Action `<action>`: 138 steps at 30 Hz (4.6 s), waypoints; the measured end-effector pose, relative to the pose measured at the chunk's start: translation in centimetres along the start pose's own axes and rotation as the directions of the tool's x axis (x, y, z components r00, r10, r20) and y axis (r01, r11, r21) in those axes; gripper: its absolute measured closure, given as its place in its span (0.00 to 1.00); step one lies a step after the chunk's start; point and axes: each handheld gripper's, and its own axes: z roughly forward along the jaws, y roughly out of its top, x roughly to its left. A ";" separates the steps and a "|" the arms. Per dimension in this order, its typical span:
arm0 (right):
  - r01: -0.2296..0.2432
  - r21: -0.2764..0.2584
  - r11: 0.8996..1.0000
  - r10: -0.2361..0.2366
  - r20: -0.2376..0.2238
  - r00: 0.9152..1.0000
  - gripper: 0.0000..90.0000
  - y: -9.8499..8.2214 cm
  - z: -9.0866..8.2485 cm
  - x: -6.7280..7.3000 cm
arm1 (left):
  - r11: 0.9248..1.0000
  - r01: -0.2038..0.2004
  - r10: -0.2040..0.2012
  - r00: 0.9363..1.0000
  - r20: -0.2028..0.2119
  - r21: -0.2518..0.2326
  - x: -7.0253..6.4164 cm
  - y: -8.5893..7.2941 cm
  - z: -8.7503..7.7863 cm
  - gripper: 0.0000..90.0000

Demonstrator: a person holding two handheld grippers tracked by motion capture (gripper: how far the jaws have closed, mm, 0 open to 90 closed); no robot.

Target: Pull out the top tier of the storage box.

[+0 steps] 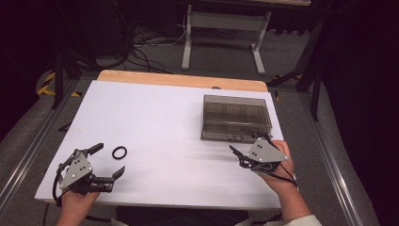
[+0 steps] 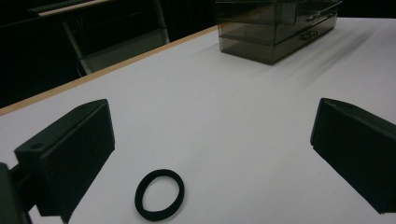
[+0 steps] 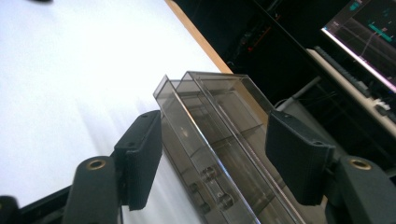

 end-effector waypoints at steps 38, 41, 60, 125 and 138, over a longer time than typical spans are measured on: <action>-0.419 0.077 0.905 0.424 -0.258 0.868 0.24 -1.0 1.0 -6.4 | 1.000 -0.002 0.002 1.000 0.000 0.000 0.0 0.0 0.0 0.01; -0.397 0.086 0.914 0.405 -0.266 0.875 0.25 -0.7 1.0 -6.6 | 1.000 -0.001 0.001 1.000 0.001 0.000 0.0 0.0 0.0 0.01; -0.237 0.191 0.952 0.287 -0.303 0.909 0.34 0.1 2.5 -8.1 | 1.000 0.001 -0.001 1.000 0.001 0.001 0.0 0.0 0.0 0.01; 0.244 0.455 0.857 -0.032 -0.426 0.904 0.65 -1.0 7.3 -6.2 | 1.000 0.002 -0.002 1.000 0.002 0.002 0.0 0.0 0.1 0.01; 0.304 0.452 0.839 -0.106 -0.411 0.905 0.77 -0.5 7.1 -5.5 | 1.000 0.004 -0.004 1.000 0.004 0.002 0.0 0.0 0.0 0.01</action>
